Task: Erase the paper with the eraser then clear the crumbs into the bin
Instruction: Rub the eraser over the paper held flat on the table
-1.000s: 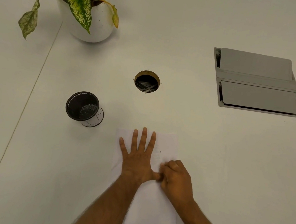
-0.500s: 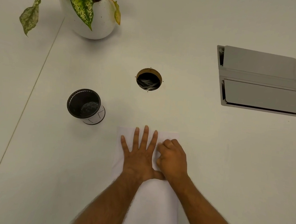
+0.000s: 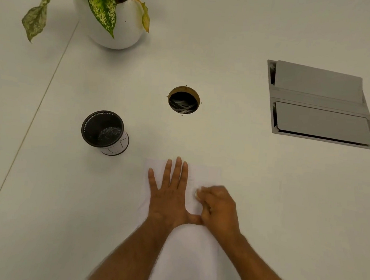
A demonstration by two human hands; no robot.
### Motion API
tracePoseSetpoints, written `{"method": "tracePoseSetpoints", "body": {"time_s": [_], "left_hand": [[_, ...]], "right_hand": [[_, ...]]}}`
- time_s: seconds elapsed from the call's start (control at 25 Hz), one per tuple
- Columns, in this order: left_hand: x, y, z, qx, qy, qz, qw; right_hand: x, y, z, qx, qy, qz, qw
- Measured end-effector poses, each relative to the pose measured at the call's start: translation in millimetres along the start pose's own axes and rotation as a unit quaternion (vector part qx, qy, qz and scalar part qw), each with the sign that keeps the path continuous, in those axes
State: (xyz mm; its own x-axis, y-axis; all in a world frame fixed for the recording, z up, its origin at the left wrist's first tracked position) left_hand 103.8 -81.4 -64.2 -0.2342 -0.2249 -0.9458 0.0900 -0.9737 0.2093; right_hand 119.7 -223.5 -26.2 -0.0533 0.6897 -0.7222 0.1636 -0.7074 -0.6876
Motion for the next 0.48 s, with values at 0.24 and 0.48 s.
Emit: {"method": "tracePoseSetpoints", "body": {"time_s": [0.24, 0.48], "left_hand": [[-1.6, 1.2, -1.3, 0.001, 0.000, -0.009, 1.000], [2.7, 0.8, -1.4, -0.002, 0.004, -0.006, 1.000]], "right_hand": [[3.6, -3.1, 28.8, -0.110, -0.026, 0.119, 0.986], [11.3, -7.6, 16.9, -0.145, -0.039, 0.154, 0.977]]}}
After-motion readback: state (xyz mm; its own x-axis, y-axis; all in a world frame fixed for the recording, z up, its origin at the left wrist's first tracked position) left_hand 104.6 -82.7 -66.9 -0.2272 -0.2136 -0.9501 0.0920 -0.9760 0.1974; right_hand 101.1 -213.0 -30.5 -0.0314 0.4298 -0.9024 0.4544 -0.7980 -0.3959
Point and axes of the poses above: each hand's wrist, its own z-axis away from the middle knuckle, its own x-axis out of the palm, y = z × x, the point moved 5 cm from there along -z, towards the middle knuckle, and after that the axes turned 8 degrees about y, right-handed, at the moved point
